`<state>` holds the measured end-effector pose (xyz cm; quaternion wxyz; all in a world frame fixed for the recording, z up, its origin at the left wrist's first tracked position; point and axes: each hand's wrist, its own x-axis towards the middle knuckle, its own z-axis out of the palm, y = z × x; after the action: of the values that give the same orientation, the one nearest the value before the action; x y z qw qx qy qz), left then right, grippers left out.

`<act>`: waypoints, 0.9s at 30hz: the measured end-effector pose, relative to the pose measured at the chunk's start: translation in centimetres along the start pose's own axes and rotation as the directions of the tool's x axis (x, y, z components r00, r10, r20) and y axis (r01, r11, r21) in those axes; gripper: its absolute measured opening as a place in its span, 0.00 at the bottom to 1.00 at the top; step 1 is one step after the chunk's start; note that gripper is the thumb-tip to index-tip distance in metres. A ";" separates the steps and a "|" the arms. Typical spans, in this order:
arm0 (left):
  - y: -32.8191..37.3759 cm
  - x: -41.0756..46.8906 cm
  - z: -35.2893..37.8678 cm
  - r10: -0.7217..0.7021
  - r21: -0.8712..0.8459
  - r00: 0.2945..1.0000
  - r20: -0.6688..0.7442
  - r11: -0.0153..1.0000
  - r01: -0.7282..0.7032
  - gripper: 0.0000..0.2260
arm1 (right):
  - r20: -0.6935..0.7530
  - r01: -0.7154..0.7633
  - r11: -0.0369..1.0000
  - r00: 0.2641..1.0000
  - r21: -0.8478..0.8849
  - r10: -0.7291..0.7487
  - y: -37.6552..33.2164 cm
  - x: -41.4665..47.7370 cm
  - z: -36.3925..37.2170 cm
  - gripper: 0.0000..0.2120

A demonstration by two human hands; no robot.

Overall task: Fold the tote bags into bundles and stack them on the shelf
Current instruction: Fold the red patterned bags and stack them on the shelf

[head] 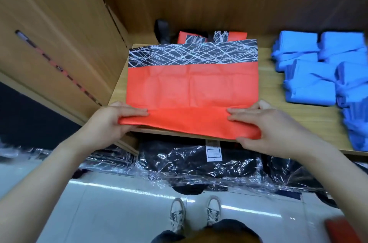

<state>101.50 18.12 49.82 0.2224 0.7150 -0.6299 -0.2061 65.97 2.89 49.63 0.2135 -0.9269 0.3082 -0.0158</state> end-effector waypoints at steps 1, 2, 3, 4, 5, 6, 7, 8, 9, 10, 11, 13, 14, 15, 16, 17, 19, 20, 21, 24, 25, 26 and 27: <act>0.3 0.1 -0.3 -0.100 -0.139 0.995 0.012 0.985 0.101 0.18 | 0.028 0.014 1.000 0.999 -0.001 -0.014 0.0 -0.3 0.0 0.31; 0.5 0.3 -0.5 -0.190 -0.274 0.981 0.033 0.942 0.192 0.13 | 0.057 0.020 1.000 0.998 0.000 -0.019 0.0 -0.5 0.0 0.32; 0.8 0.6 -0.7 -0.247 -0.373 0.968 0.033 0.896 0.241 0.09 | 0.065 0.021 1.000 0.998 0.017 -0.022 0.0 -0.6 0.1 0.31; 0.8 0.9 -0.7 -0.286 -0.436 0.958 0.004 0.862 0.259 0.06 | 0.039 0.005 0.997 0.999 0.073 -0.007 0.3 -0.8 0.2 0.27; 0.8 1.0 -0.7 -0.326 -0.488 0.945 -0.032 0.830 0.270 0.05 | -0.019 -0.026 0.983 0.999 0.184 0.030 0.5 -0.8 0.2 0.20; 0.7 1.0 -0.6 -0.368 -0.535 0.927 -0.067 0.798 0.278 0.05 | -0.080 -0.071 0.939 0.991 0.336 0.104 0.4 -0.9 0.1 0.14; 0.7 1.1 -0.4 -0.408 -0.578 0.908 -0.095 0.766 0.283 0.03 | -0.113 -0.126 0.862 0.972 0.491 0.207 0.3 -0.8 0.0 0.10; 0.6 1.2 -0.1 -0.441 -0.600 0.889 -0.125 0.747 0.287 0.02 | -0.112 -0.179 0.770 0.945 0.612 0.308 0.2 -0.6 0.0 0.06; 0.7 1.3 0.2 -0.471 -0.598 0.869 -0.154 0.744 0.297 0.03 | -0.102 -0.232 0.700 0.911 0.676 0.400 0.1 -0.3 0.2 0.06; 0.9 1.4 0.7 -0.490 -0.573 0.850 -0.193 0.760 0.307 0.03 | -0.094 -0.281 0.663 0.878 0.694 0.470 -0.1 0.0 0.5 0.07; 1.1 1.7 1.1 -0.495 -0.515 0.834 -0.246 0.795 0.320 0.04 | -0.092 -0.326 0.654 0.850 0.683 0.519 -0.3 0.4 0.7 0.07; 1.3 2.2 1.7 -0.451 -0.315 0.816 -0.361 0.883 0.348 0.07 | -0.147 -0.409 0.683 0.786 0.605 0.601 -0.6 1.1 1.2 0.04; 1.2 2.4 2.0 -0.420 -0.224 0.814 -0.402 0.907 0.357 0.10 | -0.192 -0.438 0.692 0.750 0.573 0.633 -0.8 1.4 1.4 0.04; 1.2 2.6 2.0 -0.403 -0.161 0.812 -0.421 0.915 0.370 0.13 | -0.244 -0.450 0.704 0.719 0.550 0.650 -1.2 1.7 1.5 0.09; 1.1 2.7 2.1 -0.397 -0.115 0.812 -0.427 0.915 0.387 0.14 | -0.292 -0.474 0.721 0.692 0.505 0.660 -1.6 1.9 1.7 0.14; 1.2 2.7 2.2 -0.390 -0.067 0.816 -0.427 0.913 0.402 0.15 | -0.332 -0.518 0.740 0.671 0.429 0.663 -2.0 2.0 2.0 0.19; 1.1 2.9 2.4 -0.357 0.034 0.828 -0.433 0.911 0.411 0.18 | -0.388 -0.611 0.753 0.650 0.245 0.653 -2.7 2.4 2.5 0.22; 1.0 3.0 2.5 -0.340 0.061 0.829 -0.444 0.912 0.406 0.19 | -0.402 -0.638 0.746 0.643 0.190 0.652 -2.8 2.5 2.9 0.21; 0.9 3.0 2.5 -0.331 0.057 0.828 -0.453 0.916 0.397 0.21 | -0.408 -0.658 0.734 0.632 0.165 0.659 -2.8 2.7 3.0 0.20; 0.5 2.8 2.8 -0.233 0.086 0.828 -0.510 0.944 0.318 0.25 | -0.426 -0.662 0.723 0.606 0.198 0.672 -2.8 2.8 3.3 0.21; 0.4 2.7 3.0 -0.140 0.169 0.841 -0.522 0.950 0.263 0.22 | -0.460 -0.627 0.746 0.606 0.226 0.649 -2.8 2.6 3.5 0.22; 0.3 2.6 3.0 -0.027 0.271 0.865 -0.500 0.944 0.186 0.18 | -0.518 -0.572 0.789 0.615 0.225 0.594 -2.7 2.5 3.8 0.23; 0.1 2.7 3.1 0.073 0.353 0.901 -0.427 0.931 0.092 0.14 | -0.576 -0.505 0.846 0.645 0.172 0.503 -2.6 2.4 4.1 0.22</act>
<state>100.02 15.28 47.32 0.2189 0.7748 -0.5881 0.0774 70.08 4.92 46.73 0.0983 -0.7504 0.6047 -0.2480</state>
